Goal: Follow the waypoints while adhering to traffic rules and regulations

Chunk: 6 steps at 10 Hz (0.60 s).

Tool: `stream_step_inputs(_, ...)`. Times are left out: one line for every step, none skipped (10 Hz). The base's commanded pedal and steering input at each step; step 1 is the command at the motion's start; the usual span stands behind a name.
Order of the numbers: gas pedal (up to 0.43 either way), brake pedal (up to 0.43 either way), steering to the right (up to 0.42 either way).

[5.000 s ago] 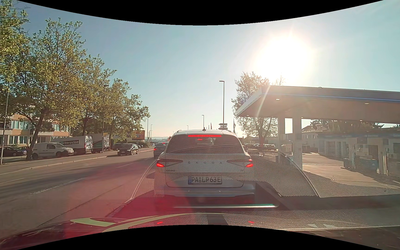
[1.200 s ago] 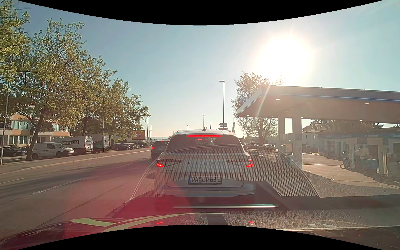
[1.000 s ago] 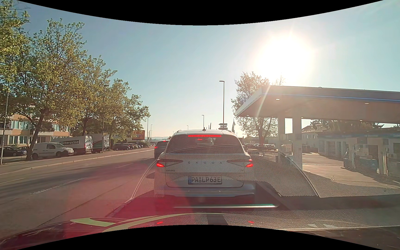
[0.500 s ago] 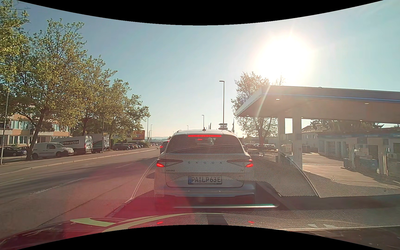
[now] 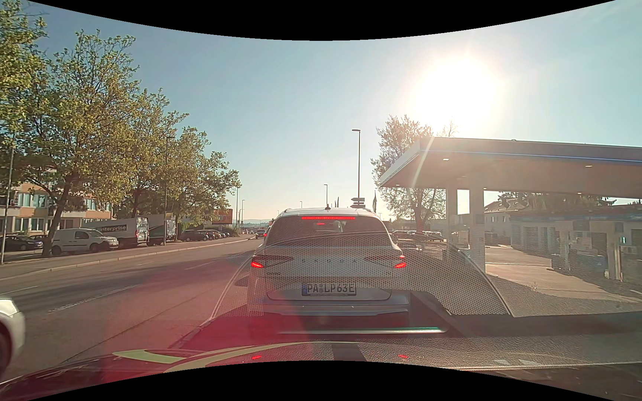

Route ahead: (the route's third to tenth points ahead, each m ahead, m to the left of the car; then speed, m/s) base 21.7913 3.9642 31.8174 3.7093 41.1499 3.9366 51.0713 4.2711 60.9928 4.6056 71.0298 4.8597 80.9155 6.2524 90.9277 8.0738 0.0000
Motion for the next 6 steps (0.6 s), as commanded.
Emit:
stream_step_inputs(0.000, 0.244, -0.007)
stream_step_inputs(0.000, 0.244, -0.007)
stream_step_inputs(0.000, 0.250, -0.007)
stream_step_inputs(0.000, 0.244, -0.008)
stream_step_inputs(0.000, 0.244, -0.007)
stream_step_inputs(0.000, 0.244, -0.007)
